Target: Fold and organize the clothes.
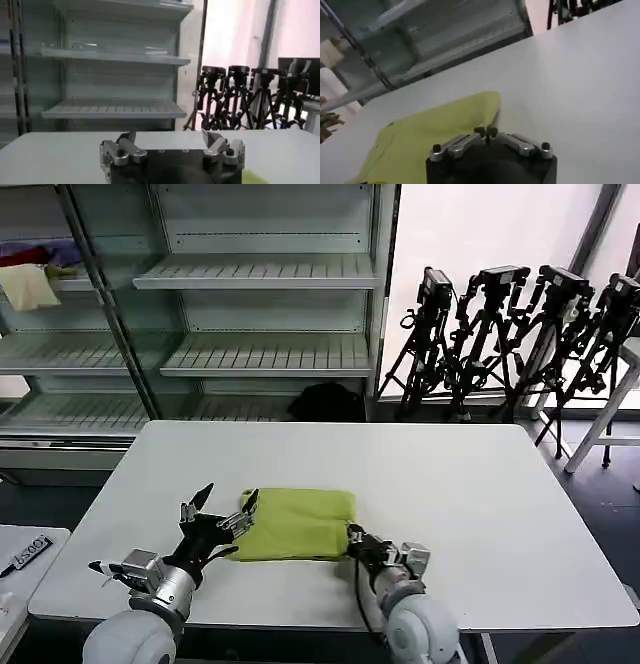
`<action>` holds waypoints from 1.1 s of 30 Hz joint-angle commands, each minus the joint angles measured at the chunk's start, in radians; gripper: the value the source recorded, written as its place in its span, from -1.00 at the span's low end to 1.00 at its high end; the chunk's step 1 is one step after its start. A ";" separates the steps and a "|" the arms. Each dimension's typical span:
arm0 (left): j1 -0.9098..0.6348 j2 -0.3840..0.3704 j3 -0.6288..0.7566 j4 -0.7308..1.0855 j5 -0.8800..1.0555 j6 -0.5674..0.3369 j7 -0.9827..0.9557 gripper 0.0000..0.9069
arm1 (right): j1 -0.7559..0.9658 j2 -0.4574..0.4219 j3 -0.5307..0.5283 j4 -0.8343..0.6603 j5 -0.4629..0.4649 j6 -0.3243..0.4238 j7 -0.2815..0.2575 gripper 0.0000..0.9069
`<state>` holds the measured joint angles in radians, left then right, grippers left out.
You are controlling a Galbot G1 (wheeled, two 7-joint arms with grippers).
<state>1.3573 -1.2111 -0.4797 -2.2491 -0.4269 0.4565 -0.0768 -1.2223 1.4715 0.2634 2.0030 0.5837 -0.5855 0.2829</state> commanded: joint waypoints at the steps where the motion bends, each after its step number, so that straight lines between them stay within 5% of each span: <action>1: -0.001 -0.001 0.002 0.004 0.004 -0.001 0.001 1.00 | -0.076 -0.118 0.196 0.053 0.040 0.001 -0.052 -1.00; 2: -0.003 -0.002 0.003 0.006 0.005 -0.001 0.001 1.00 | -0.079 -0.118 0.201 0.051 0.028 0.001 -0.060 -1.00; 3: -0.006 -0.004 0.005 0.010 0.006 -0.001 0.000 1.00 | -0.082 -0.118 0.201 0.050 -0.006 0.002 -0.079 -0.71; 4: -0.008 -0.006 0.006 0.014 0.006 -0.001 0.000 1.00 | -0.083 -0.116 0.197 0.050 -0.033 0.003 -0.090 1.00; 8: -0.014 -0.011 0.008 0.023 0.006 -0.001 0.001 1.00 | -0.099 -0.054 0.209 0.052 -0.284 0.006 -0.174 1.00; 10: -0.015 -0.012 0.008 0.026 0.006 -0.001 0.001 1.00 | -0.111 -0.033 0.225 0.061 -0.340 0.006 -0.214 1.00; 21: -0.031 -0.018 -0.005 0.096 -0.005 -0.055 0.025 1.00 | -0.126 -0.137 0.400 0.120 -0.639 0.080 -0.254 1.00; 28: -0.051 -0.018 -0.026 0.176 -0.107 -0.124 0.049 1.00 | -0.151 -0.197 0.508 0.100 -0.654 0.134 -0.288 1.00; 33: -0.062 -0.017 -0.066 0.209 -0.172 -0.137 0.047 1.00 | -0.163 -0.221 0.519 0.097 -0.574 0.109 -0.266 1.00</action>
<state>1.3065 -1.2282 -0.5079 -2.1223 -0.4847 0.3697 -0.0414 -1.3588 1.3152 0.6684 2.1000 0.0591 -0.5016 0.0407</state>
